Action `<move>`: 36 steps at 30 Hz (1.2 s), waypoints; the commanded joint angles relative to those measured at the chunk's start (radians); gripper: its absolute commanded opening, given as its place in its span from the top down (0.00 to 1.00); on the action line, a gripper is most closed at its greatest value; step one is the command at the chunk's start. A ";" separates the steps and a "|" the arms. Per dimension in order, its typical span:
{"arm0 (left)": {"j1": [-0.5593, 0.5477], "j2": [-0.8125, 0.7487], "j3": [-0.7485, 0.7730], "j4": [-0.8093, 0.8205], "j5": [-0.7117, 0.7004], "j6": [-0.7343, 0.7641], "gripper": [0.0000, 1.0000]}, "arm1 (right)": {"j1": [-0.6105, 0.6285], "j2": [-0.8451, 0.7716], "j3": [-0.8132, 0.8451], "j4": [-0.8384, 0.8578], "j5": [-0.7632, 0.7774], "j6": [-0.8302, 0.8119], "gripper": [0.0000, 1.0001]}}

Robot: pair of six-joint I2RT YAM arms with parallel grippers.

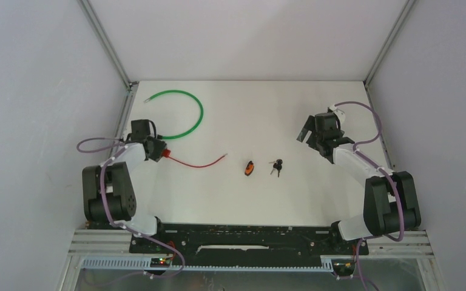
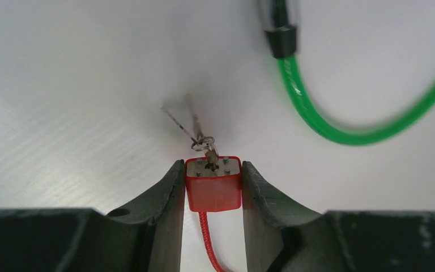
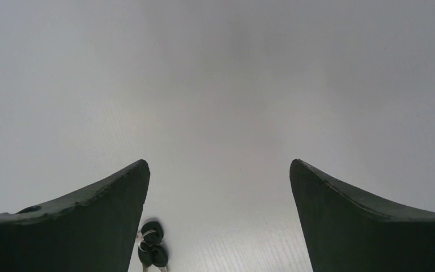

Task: Lock with the key
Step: Pick up the lock from the center of the board.

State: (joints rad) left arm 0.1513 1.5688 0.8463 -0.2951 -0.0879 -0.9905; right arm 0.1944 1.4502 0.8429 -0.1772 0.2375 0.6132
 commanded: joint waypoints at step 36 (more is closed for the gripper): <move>-0.644 -0.320 -0.188 0.640 -0.134 0.366 1.00 | 0.395 -0.006 -0.155 0.724 -0.830 -0.460 0.08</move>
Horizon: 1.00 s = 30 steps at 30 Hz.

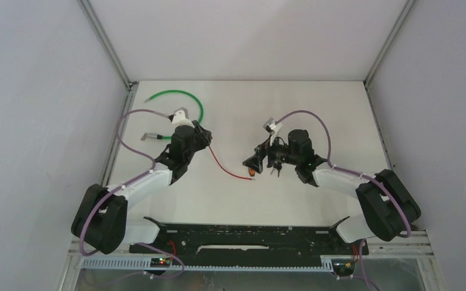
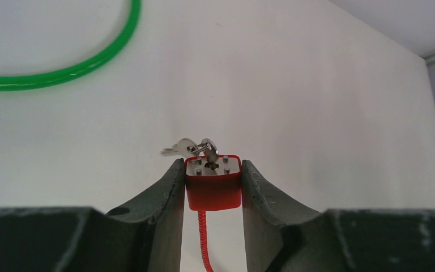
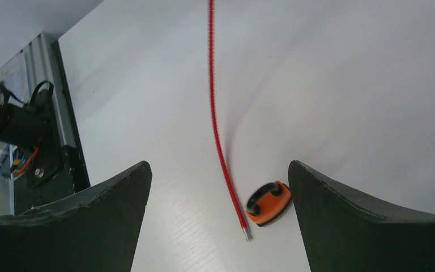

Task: Lock with the key
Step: Pick up the lock from the center of the board, then lock the lock.

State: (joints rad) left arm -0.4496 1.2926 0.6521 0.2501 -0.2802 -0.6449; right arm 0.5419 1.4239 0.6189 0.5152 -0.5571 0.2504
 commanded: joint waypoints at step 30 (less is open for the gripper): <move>-0.147 -0.031 0.019 0.366 0.596 -0.138 1.00 | 0.106 -0.003 0.054 0.046 0.062 -0.131 0.26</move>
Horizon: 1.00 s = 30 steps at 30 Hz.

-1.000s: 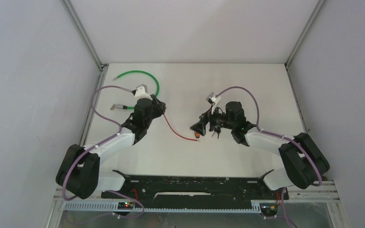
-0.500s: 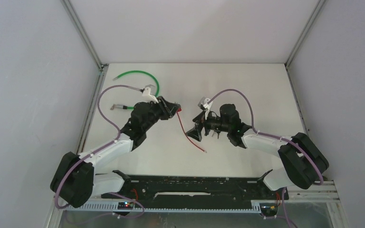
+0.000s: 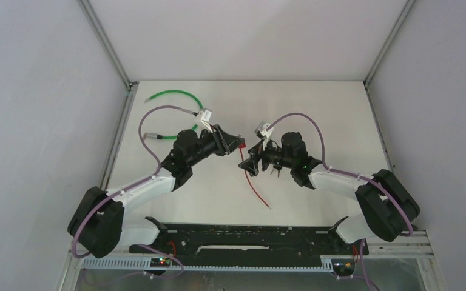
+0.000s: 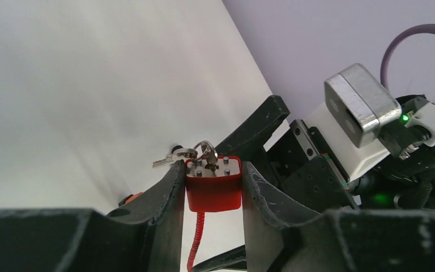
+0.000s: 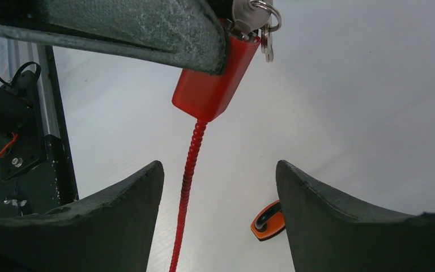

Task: Lock with the key
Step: Lock the lock.

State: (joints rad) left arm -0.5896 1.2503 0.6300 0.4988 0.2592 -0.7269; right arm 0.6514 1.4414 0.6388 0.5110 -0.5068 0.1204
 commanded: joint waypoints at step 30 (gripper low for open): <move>-0.009 -0.087 -0.027 0.083 -0.115 -0.036 0.99 | -0.029 0.042 0.120 -0.051 -0.140 0.007 0.99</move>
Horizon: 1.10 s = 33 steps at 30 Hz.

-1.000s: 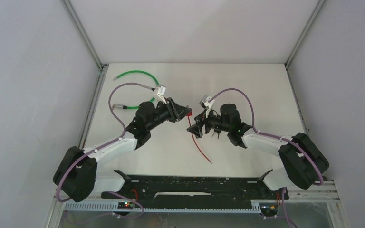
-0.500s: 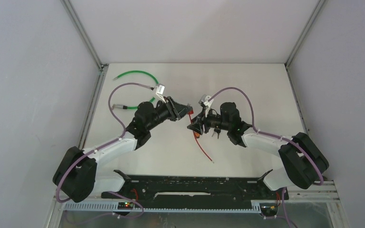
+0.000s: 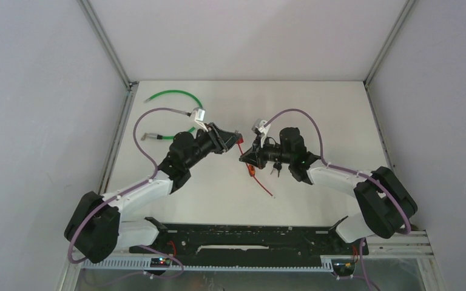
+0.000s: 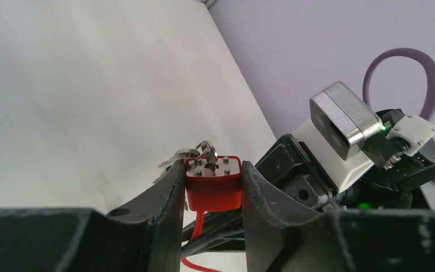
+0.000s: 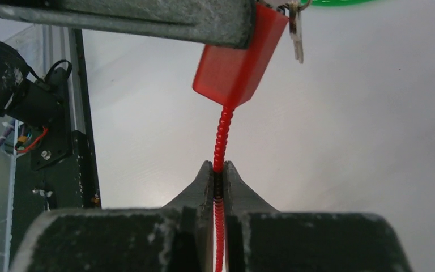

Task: Lock with the key
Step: Lock the lock.

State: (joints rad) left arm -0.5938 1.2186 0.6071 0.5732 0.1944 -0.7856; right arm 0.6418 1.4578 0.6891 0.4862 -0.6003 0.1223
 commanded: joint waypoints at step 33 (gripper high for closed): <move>-0.209 -0.126 -0.302 0.583 -0.679 0.986 0.00 | -0.238 0.110 0.096 0.126 -0.371 0.413 1.00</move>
State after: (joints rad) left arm -0.7189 1.0348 0.3496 0.8417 -0.3538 -0.1699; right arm 0.4156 1.5627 0.7502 0.5087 -0.8925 0.4519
